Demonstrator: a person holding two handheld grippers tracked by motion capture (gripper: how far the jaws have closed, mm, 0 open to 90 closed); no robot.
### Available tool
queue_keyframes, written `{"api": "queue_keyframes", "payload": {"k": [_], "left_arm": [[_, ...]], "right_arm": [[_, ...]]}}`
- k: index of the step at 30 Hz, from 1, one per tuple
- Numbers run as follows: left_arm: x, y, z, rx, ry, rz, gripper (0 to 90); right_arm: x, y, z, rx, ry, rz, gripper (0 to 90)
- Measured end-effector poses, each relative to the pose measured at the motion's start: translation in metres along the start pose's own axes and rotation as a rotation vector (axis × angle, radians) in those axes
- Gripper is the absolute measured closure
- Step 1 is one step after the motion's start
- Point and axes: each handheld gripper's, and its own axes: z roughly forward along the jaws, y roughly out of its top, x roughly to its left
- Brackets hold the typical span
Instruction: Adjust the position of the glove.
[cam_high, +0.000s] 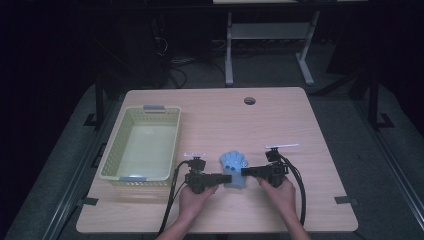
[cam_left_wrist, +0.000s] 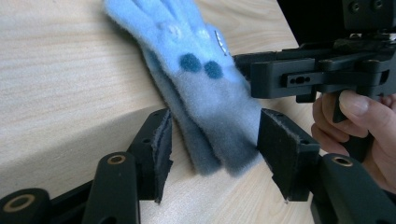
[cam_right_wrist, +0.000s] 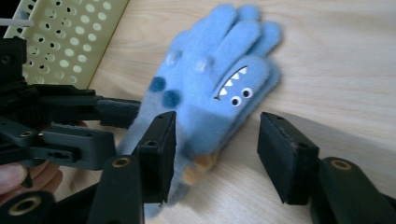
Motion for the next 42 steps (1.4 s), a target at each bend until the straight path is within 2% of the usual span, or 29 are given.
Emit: {"api": "queue_keyframes", "payload": {"k": [3, 7, 13, 17, 23, 29, 33, 39, 42], "left_arm": [[0.001, 0.0, 0.0, 0.005, -0.001, -0.007, 49.0], [0.003, 0.001, 0.002, 0.006, -0.009, -0.012, 50.8], [0.004, 0.003, 0.005, 0.022, -0.025, -0.021, 53.3], [0.003, 0.002, 0.006, 0.014, -0.023, -0.023, 53.2], [0.006, 0.003, 0.008, 0.011, -0.032, -0.031, 57.1], [0.009, 0.004, 0.011, 0.01, -0.056, -0.05, 60.7], [0.009, 0.006, 0.014, 0.015, -0.068, -0.055, 62.3], [0.015, 0.008, 0.017, 0.021, -0.108, -0.101, 66.8], [0.016, 0.009, 0.018, 0.02, -0.122, -0.103, 69.9]], "right_arm": [[0.003, 0.0, 0.003, 0.003, -0.002, -0.009, 52.3], [0.004, 0.0, 0.006, 0.005, -0.01, 0.008, 58.5], [0.004, -0.001, 0.008, -0.002, -0.002, 0.033, 62.9], [0.004, -0.002, 0.009, -0.009, -0.001, 0.041, 64.8], [0.005, -0.004, 0.014, -0.014, 0.035, 0.06, 66.5], [0.001, -0.005, 0.015, -0.021, 0.059, 0.08, 69.5], [0.002, -0.006, 0.015, -0.027, 0.05, 0.077, 72.1], [-0.001, -0.007, 0.014, -0.031, 0.062, 0.084, 74.4], [-0.003, -0.008, 0.014, -0.033, 0.069, 0.088, 75.1]]}}
